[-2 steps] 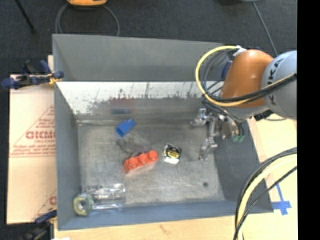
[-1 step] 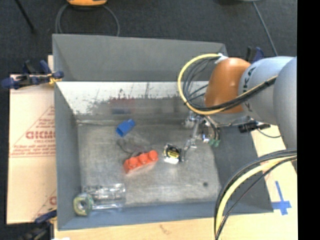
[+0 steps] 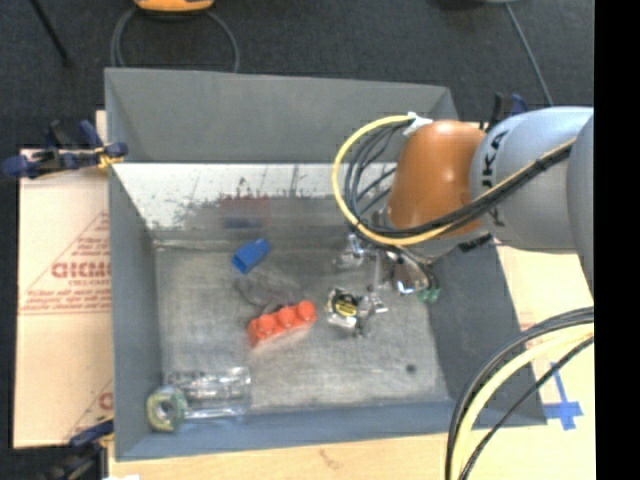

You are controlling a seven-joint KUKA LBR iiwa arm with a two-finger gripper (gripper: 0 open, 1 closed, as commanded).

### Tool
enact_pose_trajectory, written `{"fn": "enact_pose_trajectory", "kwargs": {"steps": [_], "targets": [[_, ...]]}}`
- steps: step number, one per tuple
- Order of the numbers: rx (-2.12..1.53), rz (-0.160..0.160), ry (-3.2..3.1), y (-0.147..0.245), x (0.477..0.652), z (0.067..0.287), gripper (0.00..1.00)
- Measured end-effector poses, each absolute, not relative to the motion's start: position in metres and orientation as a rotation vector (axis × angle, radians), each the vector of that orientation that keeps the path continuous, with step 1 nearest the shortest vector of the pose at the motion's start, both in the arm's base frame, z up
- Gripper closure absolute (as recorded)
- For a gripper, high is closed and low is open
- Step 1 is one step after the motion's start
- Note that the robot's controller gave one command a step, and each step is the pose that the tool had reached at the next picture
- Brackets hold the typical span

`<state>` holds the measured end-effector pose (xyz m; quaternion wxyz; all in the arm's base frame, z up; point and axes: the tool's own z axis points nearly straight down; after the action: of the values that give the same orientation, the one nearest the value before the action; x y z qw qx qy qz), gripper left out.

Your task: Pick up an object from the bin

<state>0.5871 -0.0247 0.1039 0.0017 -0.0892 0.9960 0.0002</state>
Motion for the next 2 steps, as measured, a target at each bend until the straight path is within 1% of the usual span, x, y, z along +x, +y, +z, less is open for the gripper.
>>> {"fn": "enact_pose_trajectory", "kwargs": {"steps": [1, 2], "targets": [[-0.517, -0.002, 3.090, -0.0271, 0.5841, 0.0738, 0.00], [-0.518, -0.004, 3.084, -0.0270, 0.5864, 0.0762, 1.00]]}}
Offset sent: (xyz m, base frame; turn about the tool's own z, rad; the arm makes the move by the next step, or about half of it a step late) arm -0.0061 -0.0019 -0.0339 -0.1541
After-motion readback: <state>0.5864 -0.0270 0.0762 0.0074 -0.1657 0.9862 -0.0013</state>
